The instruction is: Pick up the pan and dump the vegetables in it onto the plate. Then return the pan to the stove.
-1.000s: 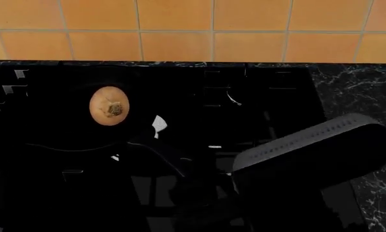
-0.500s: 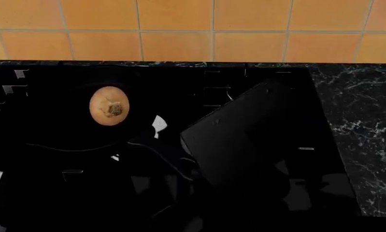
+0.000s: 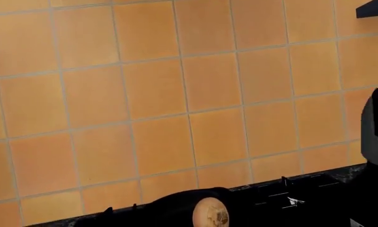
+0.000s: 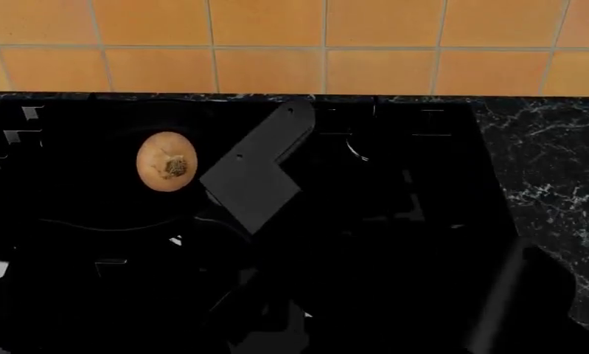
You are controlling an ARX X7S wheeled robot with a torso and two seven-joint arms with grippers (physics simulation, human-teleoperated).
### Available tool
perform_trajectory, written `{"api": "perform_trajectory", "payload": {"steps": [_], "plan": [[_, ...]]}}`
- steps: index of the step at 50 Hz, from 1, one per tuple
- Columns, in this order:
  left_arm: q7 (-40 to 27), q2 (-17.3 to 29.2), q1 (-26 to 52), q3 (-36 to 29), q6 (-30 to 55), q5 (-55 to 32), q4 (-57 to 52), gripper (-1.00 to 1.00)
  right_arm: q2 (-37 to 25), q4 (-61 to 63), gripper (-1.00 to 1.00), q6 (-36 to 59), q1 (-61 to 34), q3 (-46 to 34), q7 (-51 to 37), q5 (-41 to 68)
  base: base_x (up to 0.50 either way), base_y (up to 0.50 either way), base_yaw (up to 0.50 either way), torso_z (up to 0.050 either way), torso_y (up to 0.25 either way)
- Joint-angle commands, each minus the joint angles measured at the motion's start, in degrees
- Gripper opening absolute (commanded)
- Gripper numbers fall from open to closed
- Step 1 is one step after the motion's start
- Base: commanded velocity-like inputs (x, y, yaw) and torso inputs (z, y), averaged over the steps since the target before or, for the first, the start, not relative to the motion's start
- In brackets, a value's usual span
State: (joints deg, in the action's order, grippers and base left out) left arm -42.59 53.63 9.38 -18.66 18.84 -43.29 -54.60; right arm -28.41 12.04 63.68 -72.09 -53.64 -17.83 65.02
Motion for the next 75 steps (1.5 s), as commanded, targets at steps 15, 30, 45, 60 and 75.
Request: {"api": "perform_trajectory", "payload": {"steps": [15, 30, 45, 60, 75], "plan": [[0.15, 0.58, -0.74, 0.17, -1.11, -0.05, 0.54, 1.00, 12.46, -30.96, 1.00, -11.31, -5.75, -13.66, 19.39, -17.82, 0.00, 0.00, 0.00, 0.000, 0.000], [-0.40, 1.14, -0.96, 0.27, -1.11, -0.18, -0.21, 1.00, 18.80, -44.05, 1.00, -17.48, -4.78, -17.14, 25.12, -22.15, 0.00, 0.00, 0.00, 0.000, 0.000], [-1.03, 1.52, -0.93, 0.20, -1.05, -0.16, -0.91, 1.00, 24.53, -58.07, 1.00, -24.19, -0.90, -17.34, 30.21, -23.02, 0.00, 0.00, 0.00, 0.000, 0.000], [-0.28, 0.88, -1.94, -0.24, -2.67, 1.04, 0.70, 1.00, 13.39, -36.29, -1.00, -18.61, -0.65, -10.27, 18.39, -16.44, 0.00, 0.00, 0.00, 0.000, 0.000], [-0.33, 0.94, -2.54, -0.52, -3.17, 1.40, 0.57, 1.00, 2.69, -10.98, -1.00, -10.19, -6.00, -2.83, 1.53, -11.79, 0.00, 0.00, 0.00, 0.000, 0.000]]}}
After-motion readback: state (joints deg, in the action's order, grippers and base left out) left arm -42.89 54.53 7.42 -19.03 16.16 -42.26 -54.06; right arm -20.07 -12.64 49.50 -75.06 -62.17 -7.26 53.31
